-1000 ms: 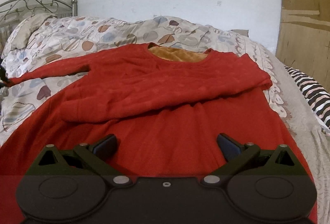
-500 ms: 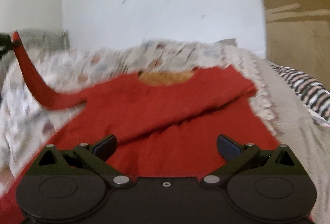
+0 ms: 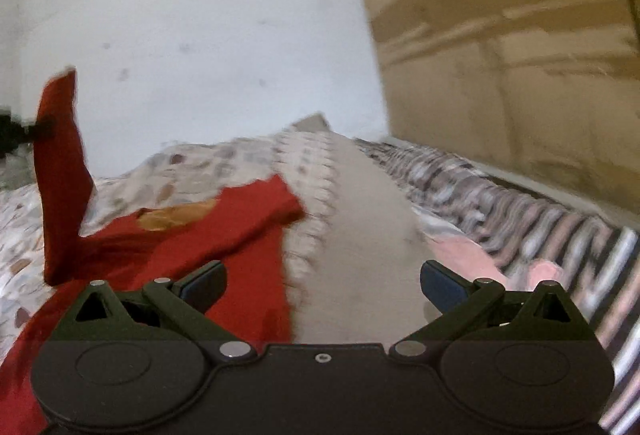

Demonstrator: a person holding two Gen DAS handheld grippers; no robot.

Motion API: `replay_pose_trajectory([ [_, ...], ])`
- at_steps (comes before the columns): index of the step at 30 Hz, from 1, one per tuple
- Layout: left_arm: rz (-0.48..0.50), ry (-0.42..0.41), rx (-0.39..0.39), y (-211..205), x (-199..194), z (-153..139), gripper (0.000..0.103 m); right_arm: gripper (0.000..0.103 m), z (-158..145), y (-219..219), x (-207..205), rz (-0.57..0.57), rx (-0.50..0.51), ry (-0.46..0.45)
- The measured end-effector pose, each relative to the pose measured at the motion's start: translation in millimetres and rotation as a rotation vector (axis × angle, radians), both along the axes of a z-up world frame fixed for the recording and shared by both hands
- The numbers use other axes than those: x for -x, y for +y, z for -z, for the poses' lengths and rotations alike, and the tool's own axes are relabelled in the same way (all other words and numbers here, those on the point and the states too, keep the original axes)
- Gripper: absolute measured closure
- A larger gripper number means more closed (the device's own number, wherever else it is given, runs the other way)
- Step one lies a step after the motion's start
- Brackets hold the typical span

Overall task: Fold small clothes
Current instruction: 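Carry the sleeve across the shirt body with the left gripper and release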

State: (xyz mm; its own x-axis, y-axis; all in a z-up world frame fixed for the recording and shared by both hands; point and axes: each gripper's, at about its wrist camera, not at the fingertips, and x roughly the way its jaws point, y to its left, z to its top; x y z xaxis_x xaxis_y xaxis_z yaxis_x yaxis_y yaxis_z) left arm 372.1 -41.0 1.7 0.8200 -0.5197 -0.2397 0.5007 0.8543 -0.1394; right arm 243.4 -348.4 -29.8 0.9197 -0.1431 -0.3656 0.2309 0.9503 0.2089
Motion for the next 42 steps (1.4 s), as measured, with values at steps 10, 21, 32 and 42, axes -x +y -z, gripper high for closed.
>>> replay_pose_trajectory([
  [10, 0.169, 0.247, -0.129, -23.2, 3.6, 78.7, 0.083, 0.0, 27.3, -27.2, 10.7, 0.111, -0.052, 0.058],
  [21, 0.077, 0.307, -0.065, 35.8, 15.7, 40.2, 0.004, 0.0, 8.6, 13.0, -18.5, 0.055, 0.003, 0.056],
  [32, -0.365, 0.283, -0.258, 156.7, -19.0, 46.1, 0.001, 0.0, -19.8, 77.5, -76.4, -0.204, 0.11, 0.106],
  [42, -0.373, 0.149, -0.475, 141.5, -64.8, 95.4, 0.001, 0.0, 13.9, 112.7, -131.9, -0.274, 0.138, 0.226],
])
